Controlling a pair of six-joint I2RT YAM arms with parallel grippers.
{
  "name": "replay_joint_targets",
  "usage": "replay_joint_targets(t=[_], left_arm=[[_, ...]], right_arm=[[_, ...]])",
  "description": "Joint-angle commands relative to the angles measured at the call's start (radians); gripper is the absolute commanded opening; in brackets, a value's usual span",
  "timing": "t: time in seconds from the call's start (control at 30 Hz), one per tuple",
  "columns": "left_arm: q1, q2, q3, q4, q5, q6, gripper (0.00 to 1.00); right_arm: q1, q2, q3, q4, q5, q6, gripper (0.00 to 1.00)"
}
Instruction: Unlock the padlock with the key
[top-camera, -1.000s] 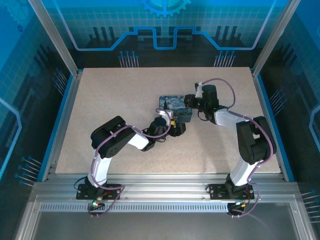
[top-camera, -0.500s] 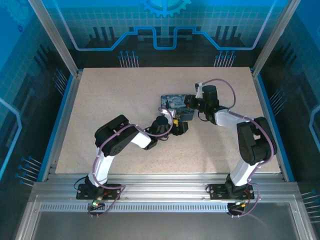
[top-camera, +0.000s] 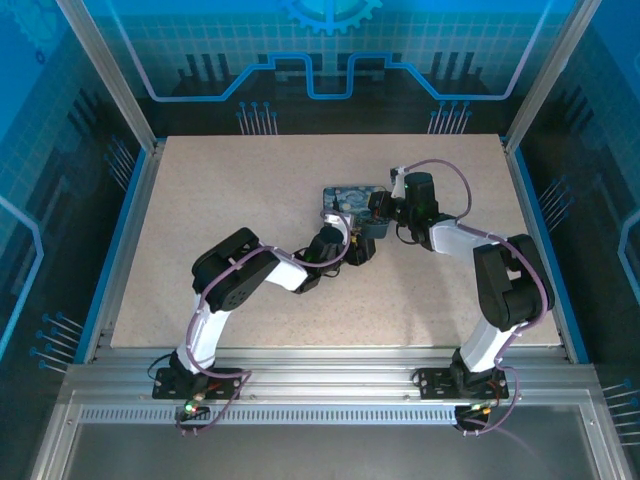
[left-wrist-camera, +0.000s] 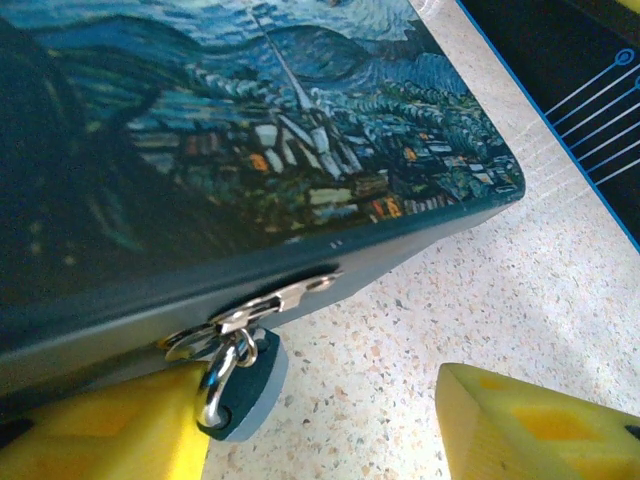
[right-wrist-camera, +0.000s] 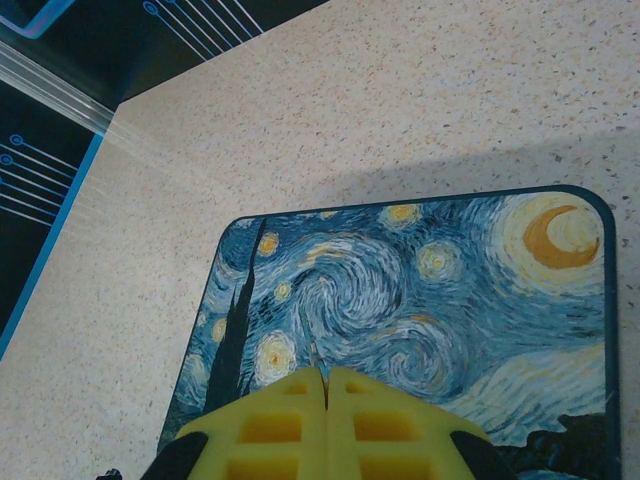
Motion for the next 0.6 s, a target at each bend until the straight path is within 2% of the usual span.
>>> replay_joint_targets(t=[0.0, 0.07, 0.17, 0.3, 0.5, 0.57], left_arm=[[0.0, 0.045, 0.03, 0.002, -0.003, 0.0, 0.67], [0.0, 0.051, 0.037, 0.003, -0.003, 0.001, 0.71], [0.002, 0.06, 0.043, 0.018, 0.008, 0.003, 0.7], [0.003, 0.065, 0.036, 0.038, 0.029, 0.0, 0.61], [0.009, 0.066, 0.037, 0.005, 0.028, -0.004, 0.36], [0.012, 0.067, 0.039, -0.001, 0.027, -0.006, 0.35]], right_arm=[[0.012, -0.028, -0.014, 0.034, -0.022, -0.002, 0.0], [0.012, -0.028, -0.018, 0.039, -0.022, -0.001, 0.0], [0.012, -0.029, -0.022, 0.041, -0.024, -0.001, 0.0], [0.011, -0.036, -0.025, 0.038, -0.019, -0.005, 0.0], [0.012, -0.048, -0.024, 0.036, -0.024, -0.004, 0.0], [0.011, -0.052, -0.027, 0.036, -0.022, -0.004, 0.0]])
